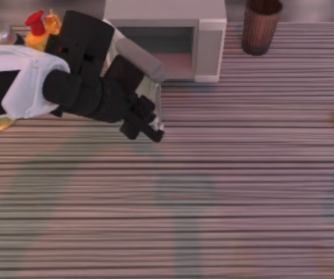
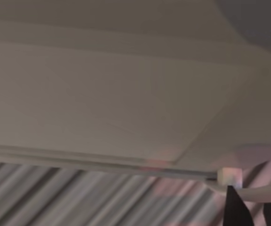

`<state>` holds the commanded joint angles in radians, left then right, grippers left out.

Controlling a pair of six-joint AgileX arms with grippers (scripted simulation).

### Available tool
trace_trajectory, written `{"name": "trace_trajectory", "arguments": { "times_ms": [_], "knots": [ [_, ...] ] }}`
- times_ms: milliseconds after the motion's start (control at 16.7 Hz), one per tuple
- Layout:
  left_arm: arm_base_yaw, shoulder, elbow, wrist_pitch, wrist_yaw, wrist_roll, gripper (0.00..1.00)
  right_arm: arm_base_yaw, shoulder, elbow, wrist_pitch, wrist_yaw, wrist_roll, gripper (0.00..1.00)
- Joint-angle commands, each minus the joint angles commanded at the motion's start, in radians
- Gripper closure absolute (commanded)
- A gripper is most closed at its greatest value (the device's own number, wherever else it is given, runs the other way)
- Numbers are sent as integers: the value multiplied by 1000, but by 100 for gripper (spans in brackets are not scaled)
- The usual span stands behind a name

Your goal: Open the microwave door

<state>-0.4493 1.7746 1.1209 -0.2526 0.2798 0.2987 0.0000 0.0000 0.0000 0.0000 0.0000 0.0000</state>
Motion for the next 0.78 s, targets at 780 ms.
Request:
{"name": "trace_trajectory", "arguments": {
  "times_ms": [780],
  "knots": [
    [5,-3,-5,-9,21,21,100,0,0,0,0,0,0,0]
  ]
}}
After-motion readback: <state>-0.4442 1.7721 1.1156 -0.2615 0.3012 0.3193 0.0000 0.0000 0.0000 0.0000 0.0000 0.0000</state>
